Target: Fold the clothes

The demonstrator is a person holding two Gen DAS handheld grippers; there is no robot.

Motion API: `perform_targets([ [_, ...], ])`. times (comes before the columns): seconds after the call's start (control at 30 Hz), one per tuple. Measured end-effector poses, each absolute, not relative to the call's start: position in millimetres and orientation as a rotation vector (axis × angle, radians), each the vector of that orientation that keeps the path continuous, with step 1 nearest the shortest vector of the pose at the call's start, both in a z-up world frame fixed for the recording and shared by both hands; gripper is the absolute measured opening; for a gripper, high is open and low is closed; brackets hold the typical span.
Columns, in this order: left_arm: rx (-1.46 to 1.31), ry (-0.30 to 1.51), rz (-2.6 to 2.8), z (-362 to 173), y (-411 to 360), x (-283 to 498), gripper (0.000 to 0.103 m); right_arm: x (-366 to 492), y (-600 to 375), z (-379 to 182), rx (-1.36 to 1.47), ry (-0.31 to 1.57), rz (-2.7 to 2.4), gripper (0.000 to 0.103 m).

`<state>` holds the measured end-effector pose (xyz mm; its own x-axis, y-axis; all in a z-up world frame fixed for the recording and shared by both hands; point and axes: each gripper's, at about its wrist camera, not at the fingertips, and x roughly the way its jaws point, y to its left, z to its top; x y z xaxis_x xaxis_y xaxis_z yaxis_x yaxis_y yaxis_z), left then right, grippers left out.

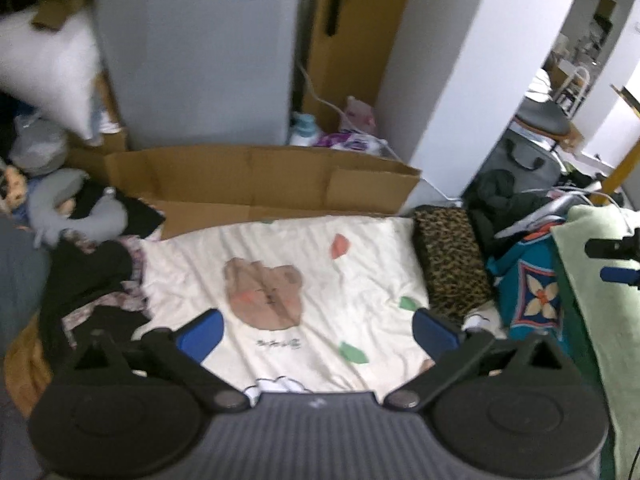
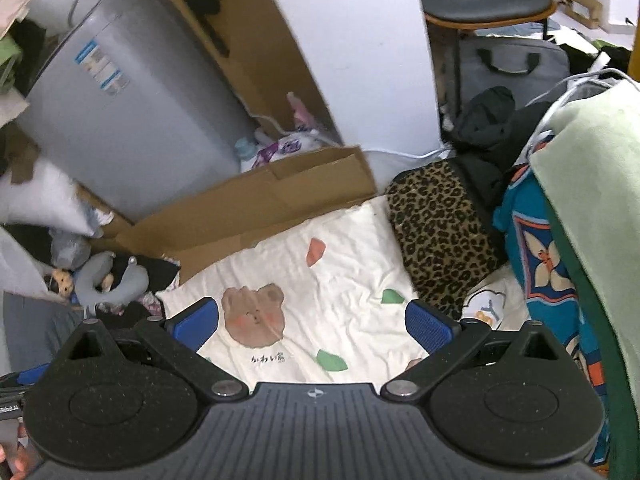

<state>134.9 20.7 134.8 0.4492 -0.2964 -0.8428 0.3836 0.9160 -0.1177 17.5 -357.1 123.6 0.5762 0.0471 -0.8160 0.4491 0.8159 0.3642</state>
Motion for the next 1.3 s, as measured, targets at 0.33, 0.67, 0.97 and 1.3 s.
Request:
perform_targets([
  [0.33, 0.068, 0.981, -0.335, 117.1, 65.8, 106.6, 0.102, 18.9, -288.0, 92.0, 0.517, 0.965, -0.213, 0.102],
  [0.67, 0.091, 0.961, -0.367, 84.2, 56.2, 63.1, 0.102, -4.4, -242.9, 71.0, 0.461, 0.917, -0.203, 0.102],
  [0.97, 0.048, 0.932, -0.343, 73.2, 52.7, 35.4, 0.102, -29.4, -230.1, 54.4, 0.327, 0.895, -0.184, 0.102],
  [1.3, -0.036, 0.868, -0.199, 54.5, 54.1, 30.4, 0.102, -34.2, -218.5, 31.6, 0.260, 0.924, -0.154, 0.102],
])
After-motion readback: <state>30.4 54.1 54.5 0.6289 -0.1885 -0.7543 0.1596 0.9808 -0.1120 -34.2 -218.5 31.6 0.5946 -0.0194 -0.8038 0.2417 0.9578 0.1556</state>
